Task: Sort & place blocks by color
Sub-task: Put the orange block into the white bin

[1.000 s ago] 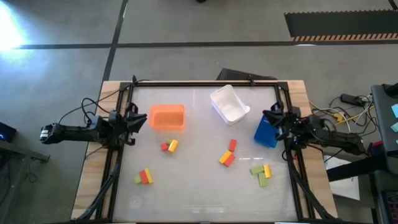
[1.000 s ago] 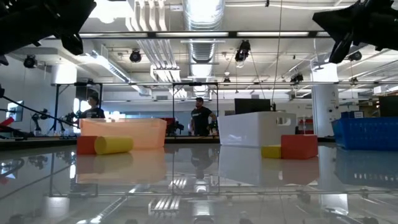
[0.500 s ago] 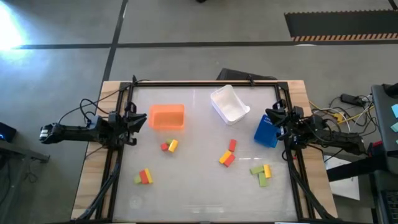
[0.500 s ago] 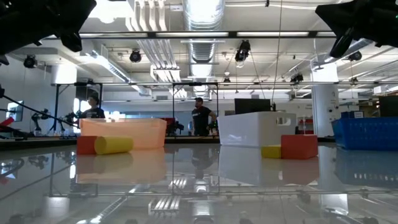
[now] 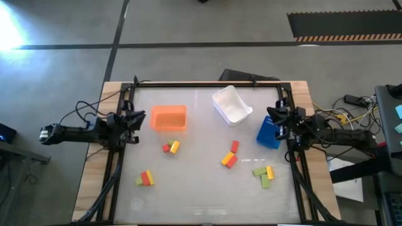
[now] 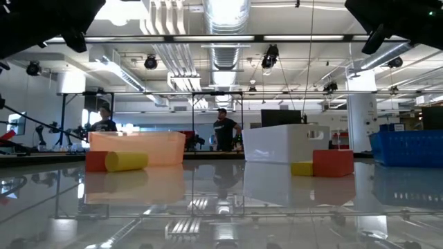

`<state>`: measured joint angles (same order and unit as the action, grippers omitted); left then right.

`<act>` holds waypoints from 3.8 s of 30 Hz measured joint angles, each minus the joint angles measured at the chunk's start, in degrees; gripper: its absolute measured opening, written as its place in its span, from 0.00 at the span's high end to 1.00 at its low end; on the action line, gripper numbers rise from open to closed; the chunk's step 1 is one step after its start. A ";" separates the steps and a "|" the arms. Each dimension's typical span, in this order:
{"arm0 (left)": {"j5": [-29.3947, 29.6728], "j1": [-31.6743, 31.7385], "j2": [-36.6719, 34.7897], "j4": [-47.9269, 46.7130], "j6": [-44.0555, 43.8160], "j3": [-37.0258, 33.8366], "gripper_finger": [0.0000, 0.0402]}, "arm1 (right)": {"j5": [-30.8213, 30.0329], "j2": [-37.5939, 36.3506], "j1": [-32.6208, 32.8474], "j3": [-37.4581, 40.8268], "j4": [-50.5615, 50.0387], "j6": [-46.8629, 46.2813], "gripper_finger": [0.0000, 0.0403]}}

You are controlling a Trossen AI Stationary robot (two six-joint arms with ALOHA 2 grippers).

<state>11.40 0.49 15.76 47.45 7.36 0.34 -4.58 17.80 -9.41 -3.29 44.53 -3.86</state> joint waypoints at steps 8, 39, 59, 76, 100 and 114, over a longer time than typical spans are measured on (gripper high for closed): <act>0.00 0.00 3.53 0.10 -0.96 0.00 0.89 | 0.07 8.70 0.00 -5.00 -1.00 3.69 0.98; 0.02 0.00 5.16 0.08 -1.16 0.00 0.89 | 3.52 12.48 2.59 -20.28 -27.65 6.05 0.98; 0.02 0.00 5.21 0.06 -1.15 0.00 0.89 | 3.02 19.61 5.55 -24.07 -28.89 6.25 0.98; 0.02 -0.04 5.21 0.04 -2.56 0.00 0.89 | 3.02 35.70 9.99 -43.25 -65.31 5.35 0.98; 0.02 -0.04 5.23 -0.03 -2.71 0.00 0.89 | 3.06 56.07 15.53 -58.69 -88.45 4.48 0.98; 0.00 -0.02 7.08 -0.05 -2.69 0.00 0.89 | 3.06 61.13 15.56 -63.80 -93.96 4.84 0.98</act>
<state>11.40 0.47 22.84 47.40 4.67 0.34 -1.52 78.92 6.15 -67.08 -49.43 0.99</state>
